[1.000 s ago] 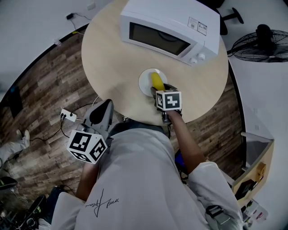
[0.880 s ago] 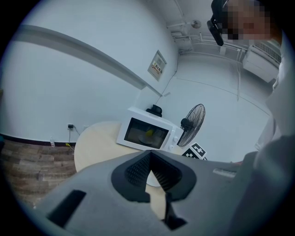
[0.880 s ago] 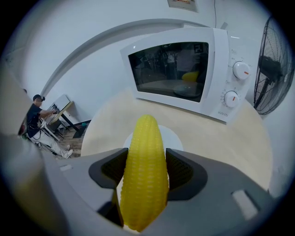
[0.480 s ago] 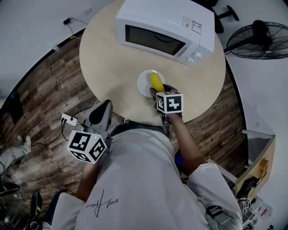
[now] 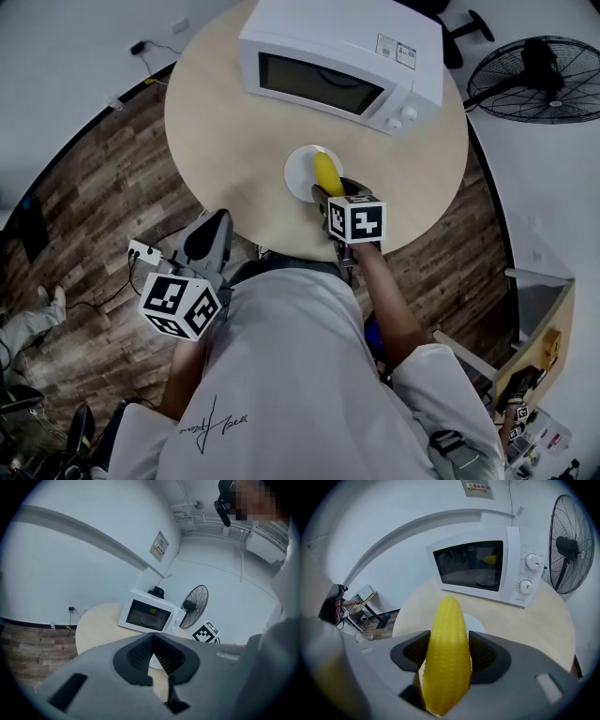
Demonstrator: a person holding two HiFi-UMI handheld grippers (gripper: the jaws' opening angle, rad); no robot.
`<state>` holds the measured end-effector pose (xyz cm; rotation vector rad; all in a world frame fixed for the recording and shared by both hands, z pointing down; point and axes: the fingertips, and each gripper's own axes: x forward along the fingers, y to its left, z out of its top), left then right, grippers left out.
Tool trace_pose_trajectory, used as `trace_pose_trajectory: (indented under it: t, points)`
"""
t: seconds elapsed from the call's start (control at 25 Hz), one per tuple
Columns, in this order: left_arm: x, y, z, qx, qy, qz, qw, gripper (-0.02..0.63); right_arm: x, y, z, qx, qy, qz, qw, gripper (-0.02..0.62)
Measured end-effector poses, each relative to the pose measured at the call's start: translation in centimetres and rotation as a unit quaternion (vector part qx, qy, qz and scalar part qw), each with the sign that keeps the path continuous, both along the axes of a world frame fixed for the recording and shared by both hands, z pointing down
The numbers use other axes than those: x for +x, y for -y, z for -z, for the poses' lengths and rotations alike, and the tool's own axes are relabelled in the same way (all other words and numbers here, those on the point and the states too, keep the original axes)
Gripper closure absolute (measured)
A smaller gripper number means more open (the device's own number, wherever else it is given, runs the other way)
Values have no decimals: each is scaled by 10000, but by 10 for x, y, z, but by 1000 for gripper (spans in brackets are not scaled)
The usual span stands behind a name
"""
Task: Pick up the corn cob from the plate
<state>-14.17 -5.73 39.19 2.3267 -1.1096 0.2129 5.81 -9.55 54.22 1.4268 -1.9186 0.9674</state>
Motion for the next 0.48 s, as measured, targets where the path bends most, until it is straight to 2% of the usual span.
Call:
trace_pose_trajectory:
  t: [0.48]
  points:
    - [2, -2, 1, -59, -169, -1, 9998, 615, 1, -10, 26, 268, 202, -88, 9994, 327]
